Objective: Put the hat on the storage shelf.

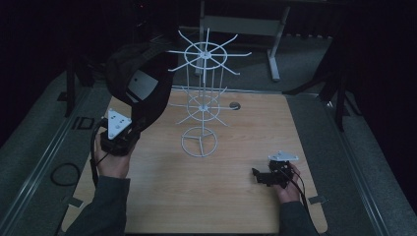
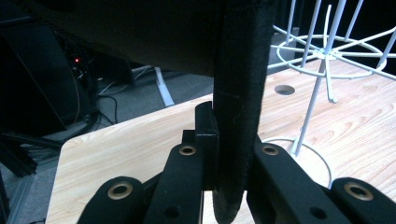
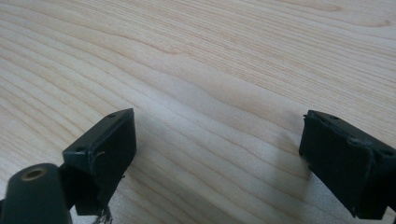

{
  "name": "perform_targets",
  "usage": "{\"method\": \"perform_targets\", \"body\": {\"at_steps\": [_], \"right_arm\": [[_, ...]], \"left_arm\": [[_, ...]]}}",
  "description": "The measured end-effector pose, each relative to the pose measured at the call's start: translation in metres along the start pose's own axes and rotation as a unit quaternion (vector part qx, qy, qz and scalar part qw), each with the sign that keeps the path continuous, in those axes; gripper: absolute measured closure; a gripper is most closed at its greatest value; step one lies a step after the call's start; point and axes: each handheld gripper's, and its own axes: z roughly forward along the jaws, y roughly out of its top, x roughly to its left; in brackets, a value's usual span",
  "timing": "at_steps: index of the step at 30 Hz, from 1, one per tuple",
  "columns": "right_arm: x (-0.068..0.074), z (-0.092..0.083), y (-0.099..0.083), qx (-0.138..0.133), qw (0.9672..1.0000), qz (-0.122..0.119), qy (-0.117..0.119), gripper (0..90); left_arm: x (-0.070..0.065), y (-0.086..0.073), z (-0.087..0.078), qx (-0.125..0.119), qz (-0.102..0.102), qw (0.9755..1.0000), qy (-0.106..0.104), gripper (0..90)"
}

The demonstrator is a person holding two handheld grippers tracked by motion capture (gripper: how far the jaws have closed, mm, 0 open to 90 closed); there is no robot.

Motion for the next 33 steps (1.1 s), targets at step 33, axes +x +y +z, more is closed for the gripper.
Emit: {"method": "perform_targets", "body": {"at_steps": [33], "right_arm": [[0.0, 0.0, 0.0, 0.001, 1.0, 0.001, 0.0, 10.8]], "left_arm": [[-0.021, -0.01, 0.015, 0.019, 0.053, 0.9984, -0.005, 75.8]]}}
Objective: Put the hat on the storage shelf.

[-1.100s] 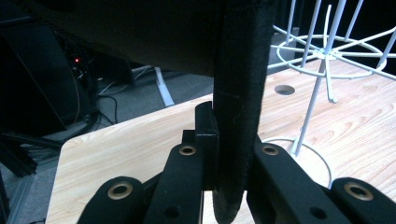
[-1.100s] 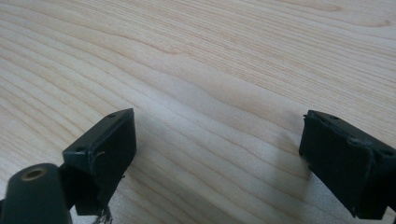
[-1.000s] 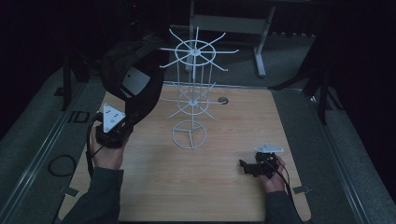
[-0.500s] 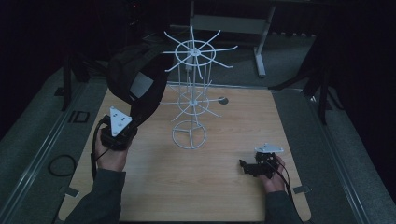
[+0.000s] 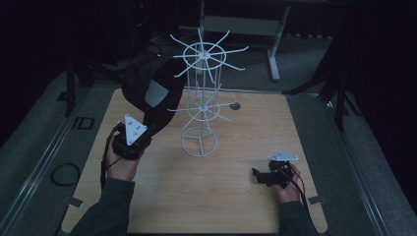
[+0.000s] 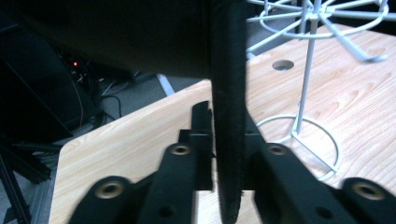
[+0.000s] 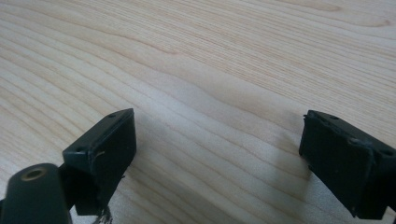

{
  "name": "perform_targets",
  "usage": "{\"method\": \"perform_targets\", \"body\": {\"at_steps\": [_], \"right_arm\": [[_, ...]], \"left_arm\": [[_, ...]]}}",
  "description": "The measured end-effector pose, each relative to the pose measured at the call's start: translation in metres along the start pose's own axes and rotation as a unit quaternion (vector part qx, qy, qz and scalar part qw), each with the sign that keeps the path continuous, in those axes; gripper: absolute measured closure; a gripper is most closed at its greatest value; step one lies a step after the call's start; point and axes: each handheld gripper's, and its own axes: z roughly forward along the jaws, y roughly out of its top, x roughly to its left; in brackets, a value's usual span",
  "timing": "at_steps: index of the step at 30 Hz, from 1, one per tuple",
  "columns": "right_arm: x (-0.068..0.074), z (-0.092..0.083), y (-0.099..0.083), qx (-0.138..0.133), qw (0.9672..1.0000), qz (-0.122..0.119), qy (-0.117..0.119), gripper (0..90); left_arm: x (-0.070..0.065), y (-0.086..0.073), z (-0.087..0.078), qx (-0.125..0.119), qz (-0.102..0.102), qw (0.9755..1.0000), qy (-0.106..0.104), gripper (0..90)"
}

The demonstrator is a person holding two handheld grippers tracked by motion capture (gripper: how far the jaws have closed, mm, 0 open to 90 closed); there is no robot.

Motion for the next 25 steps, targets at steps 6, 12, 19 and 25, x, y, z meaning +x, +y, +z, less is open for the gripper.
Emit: {"method": "perform_targets", "body": {"at_steps": [6, 12, 19, 25], "right_arm": [[0.0, 0.0, 0.0, 0.0, 1.0, 0.0, 0.0, 10.9], [0.0, 0.0, 0.0, 0.0, 1.0, 0.001, 0.0, 10.8], [0.0, 0.0, 0.0, -0.001, 1.0, -0.001, 0.001, 10.9], [0.0, 0.0, 0.0, -0.001, 1.0, -0.001, 0.0, 10.9]], "left_arm": [[0.005, 0.001, -0.003, -0.012, -0.023, 0.9997, -0.004, 57.1], [0.008, -0.002, -0.006, -0.019, -0.036, 0.9992, 0.001, 43.7], [0.01, -0.007, -0.007, -0.021, -0.051, 0.9984, -0.014, 34.6], [0.01, -0.01, -0.008, -0.021, -0.058, 0.9979, -0.021, 28.6]]}}
